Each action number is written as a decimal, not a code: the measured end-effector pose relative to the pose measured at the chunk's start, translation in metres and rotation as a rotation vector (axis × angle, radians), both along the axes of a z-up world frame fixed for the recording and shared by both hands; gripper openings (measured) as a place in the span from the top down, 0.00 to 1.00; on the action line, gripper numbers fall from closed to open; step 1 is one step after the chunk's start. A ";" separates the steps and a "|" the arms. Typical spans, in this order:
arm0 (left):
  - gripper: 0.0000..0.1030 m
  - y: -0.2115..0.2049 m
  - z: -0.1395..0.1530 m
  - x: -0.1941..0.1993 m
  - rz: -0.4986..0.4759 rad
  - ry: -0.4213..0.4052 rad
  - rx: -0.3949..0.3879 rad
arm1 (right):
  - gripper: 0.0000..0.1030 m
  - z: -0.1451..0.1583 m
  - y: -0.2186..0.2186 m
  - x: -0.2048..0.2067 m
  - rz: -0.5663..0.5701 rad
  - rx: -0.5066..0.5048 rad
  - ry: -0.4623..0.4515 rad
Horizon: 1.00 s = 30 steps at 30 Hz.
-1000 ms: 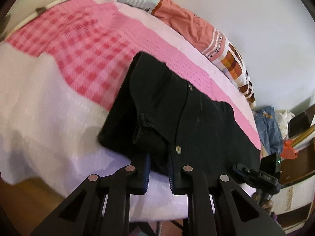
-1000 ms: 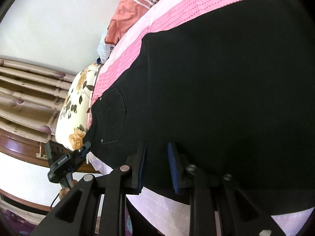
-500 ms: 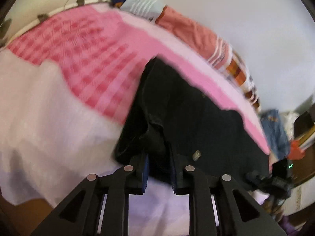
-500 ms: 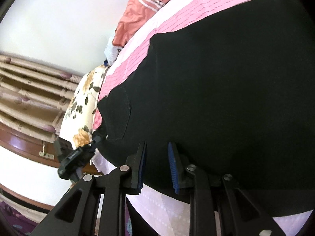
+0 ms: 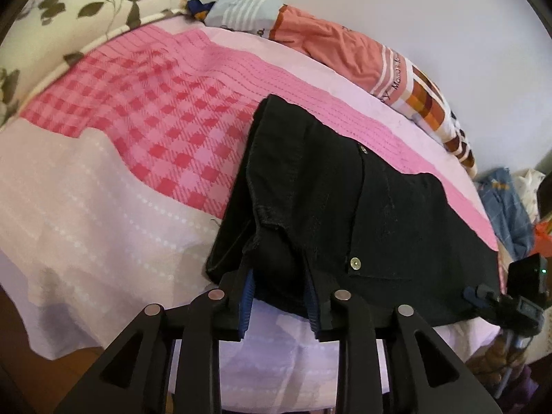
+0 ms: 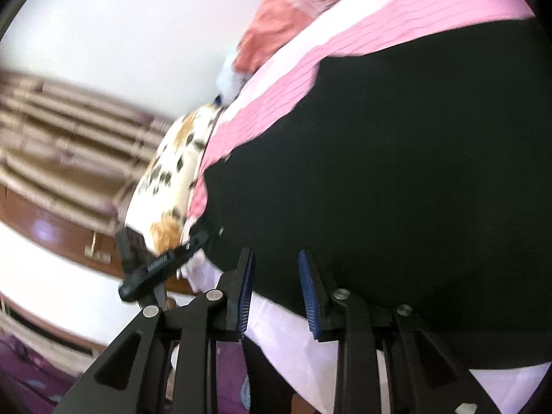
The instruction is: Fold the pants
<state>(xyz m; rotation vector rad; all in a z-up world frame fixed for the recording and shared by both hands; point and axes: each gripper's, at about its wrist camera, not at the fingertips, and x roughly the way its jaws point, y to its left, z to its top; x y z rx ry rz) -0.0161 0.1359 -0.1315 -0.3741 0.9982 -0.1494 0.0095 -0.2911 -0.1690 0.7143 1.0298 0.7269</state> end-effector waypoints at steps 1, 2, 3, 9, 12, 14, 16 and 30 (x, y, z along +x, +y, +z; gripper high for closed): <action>0.69 0.000 0.001 -0.002 0.009 -0.005 0.003 | 0.74 -0.002 0.013 0.000 0.050 0.000 -0.011; 0.69 0.000 -0.001 0.000 0.006 -0.007 0.010 | 0.77 -0.005 0.021 0.001 0.074 -0.014 -0.009; 0.66 -0.002 0.000 0.001 -0.001 -0.011 0.035 | 0.80 -0.015 0.032 0.005 0.106 -0.077 0.017; 0.20 -0.006 0.038 -0.016 0.224 -0.144 0.434 | 0.94 -0.024 0.044 0.011 0.115 -0.133 0.014; 0.19 -0.029 0.061 -0.019 0.142 -0.231 0.381 | 0.92 -0.020 0.040 0.010 0.104 -0.121 0.003; 0.16 -0.065 0.068 -0.011 -0.003 -0.223 0.320 | 0.86 -0.007 0.020 0.005 0.043 -0.058 -0.030; 0.14 -0.093 0.059 -0.004 -0.096 -0.195 0.307 | 0.86 0.010 -0.029 -0.004 -0.078 0.003 -0.060; 0.12 -0.123 0.002 0.010 -0.191 0.005 0.250 | 0.73 -0.018 -0.404 -0.192 -1.069 0.176 0.099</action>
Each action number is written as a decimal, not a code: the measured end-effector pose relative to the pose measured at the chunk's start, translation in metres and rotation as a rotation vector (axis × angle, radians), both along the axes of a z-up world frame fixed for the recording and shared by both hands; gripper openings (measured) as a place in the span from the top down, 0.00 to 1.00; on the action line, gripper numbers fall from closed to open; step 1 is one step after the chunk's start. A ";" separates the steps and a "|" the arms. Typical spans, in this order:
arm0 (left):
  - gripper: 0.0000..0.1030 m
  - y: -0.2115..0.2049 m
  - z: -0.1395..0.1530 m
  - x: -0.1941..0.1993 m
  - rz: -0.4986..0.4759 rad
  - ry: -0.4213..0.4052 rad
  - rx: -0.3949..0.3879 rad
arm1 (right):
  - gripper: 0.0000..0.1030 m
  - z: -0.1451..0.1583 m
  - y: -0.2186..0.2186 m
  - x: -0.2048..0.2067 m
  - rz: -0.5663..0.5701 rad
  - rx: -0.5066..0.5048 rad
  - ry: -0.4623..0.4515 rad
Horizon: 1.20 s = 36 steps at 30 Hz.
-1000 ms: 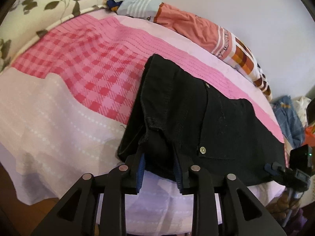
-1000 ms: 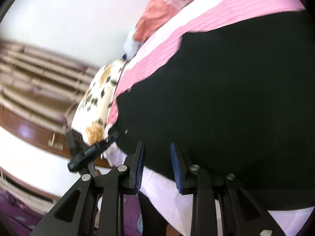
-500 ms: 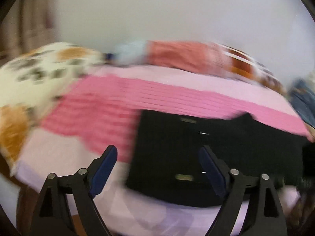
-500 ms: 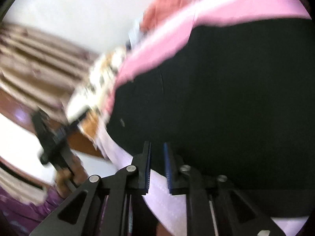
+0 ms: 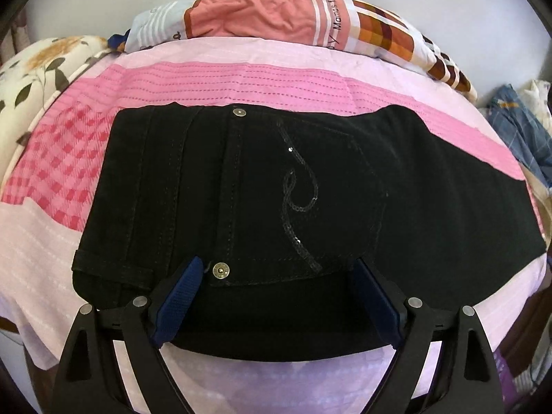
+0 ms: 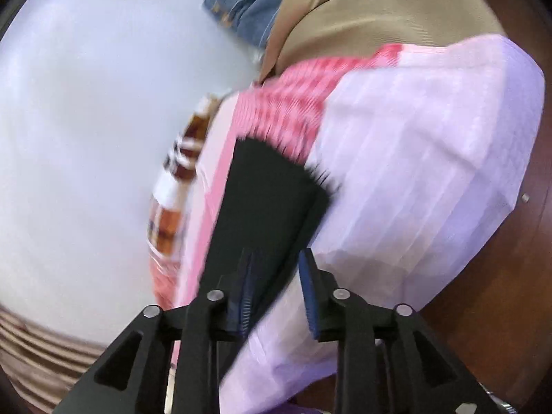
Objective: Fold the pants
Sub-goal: 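Smooth the folded jeans with the right gripper while the left gripper hovers above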
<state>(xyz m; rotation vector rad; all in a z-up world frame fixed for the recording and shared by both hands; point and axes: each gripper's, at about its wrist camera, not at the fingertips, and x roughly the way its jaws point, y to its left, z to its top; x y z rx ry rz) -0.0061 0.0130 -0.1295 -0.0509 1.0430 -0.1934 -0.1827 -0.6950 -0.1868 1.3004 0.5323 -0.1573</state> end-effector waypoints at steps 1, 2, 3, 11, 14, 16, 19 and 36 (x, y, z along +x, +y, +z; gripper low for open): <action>0.11 0.000 -0.001 0.001 -0.001 -0.003 -0.011 | 0.71 -0.005 -0.005 0.000 -0.012 0.014 -0.020; 0.11 0.000 -0.002 0.002 0.000 -0.007 -0.018 | 0.69 -0.008 -0.007 0.003 -0.013 0.007 -0.026; 0.10 0.002 -0.002 0.002 0.003 -0.007 -0.024 | 0.69 -0.011 -0.012 0.004 -0.012 0.002 -0.023; 0.09 -0.002 -0.003 0.006 0.017 0.000 -0.017 | 0.67 -0.026 -0.015 0.027 -0.022 0.029 -0.028; 0.07 -0.003 -0.003 0.006 0.007 0.001 -0.006 | 0.70 -0.022 -0.008 0.042 -0.021 -0.001 0.016; 0.07 -0.005 -0.002 0.008 -0.001 0.002 0.011 | 0.89 -0.020 -0.005 0.048 -0.024 -0.040 0.067; 0.07 -0.004 -0.001 0.007 -0.007 -0.007 -0.001 | 0.92 -0.020 -0.003 0.051 -0.008 -0.063 0.122; 0.07 0.034 0.045 -0.009 0.084 -0.056 -0.263 | 0.92 0.100 0.236 0.177 0.601 -0.239 -0.081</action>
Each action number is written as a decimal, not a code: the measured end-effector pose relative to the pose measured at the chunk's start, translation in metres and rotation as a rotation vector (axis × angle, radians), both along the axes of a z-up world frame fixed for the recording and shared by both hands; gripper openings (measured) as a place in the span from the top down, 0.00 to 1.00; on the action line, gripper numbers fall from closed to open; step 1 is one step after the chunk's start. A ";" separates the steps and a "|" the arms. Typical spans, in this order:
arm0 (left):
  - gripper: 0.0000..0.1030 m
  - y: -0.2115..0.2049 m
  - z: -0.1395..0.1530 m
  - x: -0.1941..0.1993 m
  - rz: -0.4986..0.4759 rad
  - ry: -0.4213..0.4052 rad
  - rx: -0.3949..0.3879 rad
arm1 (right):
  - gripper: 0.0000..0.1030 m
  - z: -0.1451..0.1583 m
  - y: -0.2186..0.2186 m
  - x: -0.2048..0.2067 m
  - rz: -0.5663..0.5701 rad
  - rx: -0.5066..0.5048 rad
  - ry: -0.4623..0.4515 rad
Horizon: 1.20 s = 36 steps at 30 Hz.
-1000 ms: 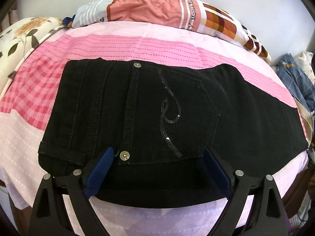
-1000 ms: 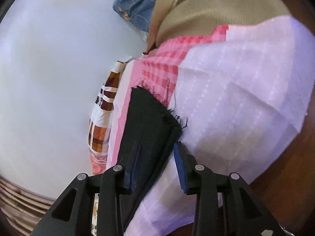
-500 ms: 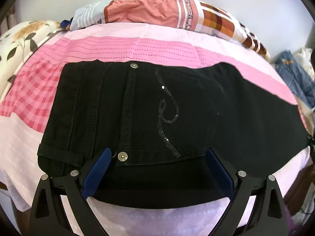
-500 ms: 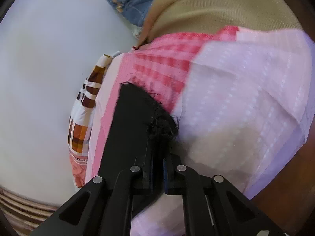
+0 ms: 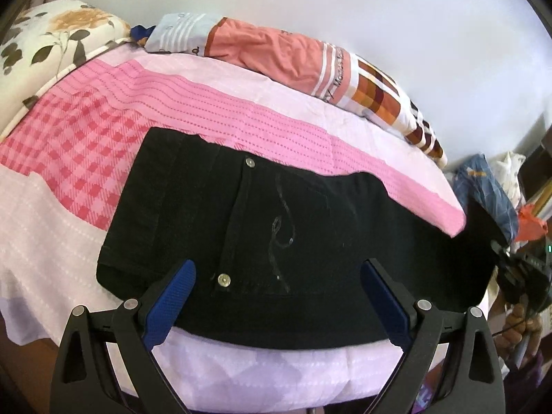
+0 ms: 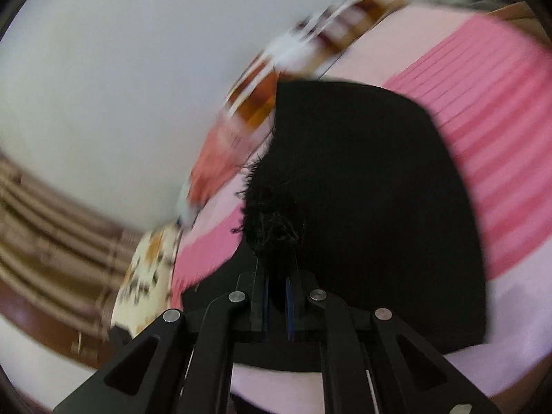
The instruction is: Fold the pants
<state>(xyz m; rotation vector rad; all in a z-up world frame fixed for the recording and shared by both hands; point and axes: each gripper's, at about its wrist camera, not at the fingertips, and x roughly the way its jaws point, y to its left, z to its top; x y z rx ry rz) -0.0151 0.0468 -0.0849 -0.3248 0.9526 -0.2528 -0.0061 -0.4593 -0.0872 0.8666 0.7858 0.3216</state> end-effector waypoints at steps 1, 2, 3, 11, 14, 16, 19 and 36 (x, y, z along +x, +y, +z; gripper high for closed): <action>0.07 -0.001 -0.002 -0.002 -0.007 0.002 0.005 | 0.92 -0.006 0.025 0.008 0.050 -0.009 0.020; 0.07 -0.003 -0.004 -0.003 -0.014 0.010 0.012 | 0.92 -0.012 0.040 0.014 0.080 -0.017 0.038; 0.07 -0.005 -0.006 -0.005 -0.020 0.018 0.015 | 0.92 -0.021 0.058 0.020 0.119 -0.030 0.064; 0.07 -0.017 -0.015 -0.007 -0.067 0.053 0.027 | 0.92 -0.071 0.126 0.012 0.243 -0.124 0.157; 0.07 -0.021 -0.021 -0.003 -0.075 0.076 0.004 | 0.92 -0.065 0.125 0.011 0.262 -0.155 0.124; 0.07 -0.026 -0.024 0.000 -0.082 0.088 0.005 | 0.92 -0.066 0.130 0.010 0.274 -0.185 0.115; 0.07 -0.034 -0.026 0.003 -0.095 0.096 0.009 | 0.91 -0.062 0.138 0.013 0.288 -0.220 0.105; 0.07 -0.055 -0.034 0.012 -0.151 0.137 0.041 | 0.74 -0.063 0.066 0.009 0.308 0.226 0.000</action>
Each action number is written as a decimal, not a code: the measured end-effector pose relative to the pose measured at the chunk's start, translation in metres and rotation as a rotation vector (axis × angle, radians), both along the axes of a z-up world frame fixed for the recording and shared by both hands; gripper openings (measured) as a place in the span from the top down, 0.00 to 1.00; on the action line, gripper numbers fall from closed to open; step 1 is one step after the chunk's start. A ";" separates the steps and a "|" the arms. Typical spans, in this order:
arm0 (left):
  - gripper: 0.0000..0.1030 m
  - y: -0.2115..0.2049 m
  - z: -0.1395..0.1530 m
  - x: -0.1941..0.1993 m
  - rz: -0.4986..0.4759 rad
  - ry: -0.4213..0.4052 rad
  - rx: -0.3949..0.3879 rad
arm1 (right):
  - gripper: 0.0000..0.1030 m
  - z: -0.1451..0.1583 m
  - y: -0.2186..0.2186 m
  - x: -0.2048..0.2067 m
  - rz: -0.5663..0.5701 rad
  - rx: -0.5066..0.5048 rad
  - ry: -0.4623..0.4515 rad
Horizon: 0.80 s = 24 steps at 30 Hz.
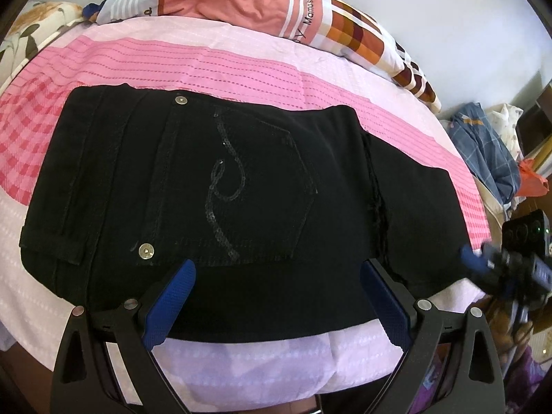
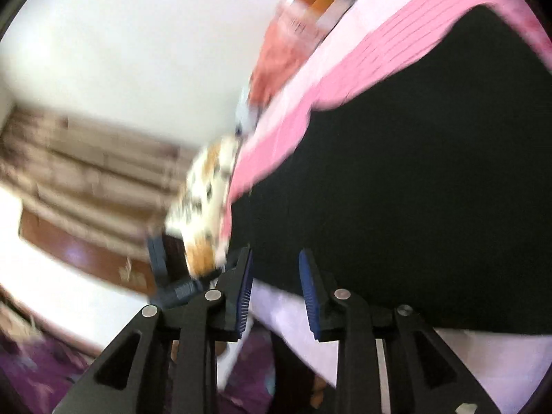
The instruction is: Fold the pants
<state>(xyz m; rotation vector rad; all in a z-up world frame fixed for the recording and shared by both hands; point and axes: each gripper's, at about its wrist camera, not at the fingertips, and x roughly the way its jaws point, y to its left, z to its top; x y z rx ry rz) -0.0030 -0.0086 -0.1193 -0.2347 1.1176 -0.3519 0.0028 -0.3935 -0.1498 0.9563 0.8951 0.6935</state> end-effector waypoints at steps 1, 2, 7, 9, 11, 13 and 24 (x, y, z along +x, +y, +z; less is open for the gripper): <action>0.07 -0.001 0.001 0.001 -0.001 0.001 -0.003 | 0.74 0.001 -0.009 0.001 -0.031 -0.004 -0.001; 0.07 -0.003 0.001 0.002 -0.005 0.000 -0.011 | 0.74 0.002 -0.017 0.002 -0.056 -0.023 -0.001; 0.07 -0.021 0.007 0.002 -0.071 0.006 -0.117 | 0.74 -0.001 -0.031 0.008 -0.091 -0.129 0.020; 0.07 -0.033 0.009 0.001 -0.139 0.019 -0.228 | 0.74 -0.006 -0.030 0.008 -0.087 -0.133 0.038; 0.07 -0.046 0.007 0.002 -0.199 0.050 -0.321 | 0.74 -0.009 -0.032 0.005 -0.083 -0.141 0.052; 0.07 -0.061 0.002 0.004 -0.241 0.073 -0.321 | 0.74 -0.007 -0.029 0.005 -0.074 -0.135 0.052; 0.22 -0.107 -0.020 0.025 -0.313 0.203 -0.329 | 0.74 -0.014 -0.041 0.001 -0.093 -0.072 0.074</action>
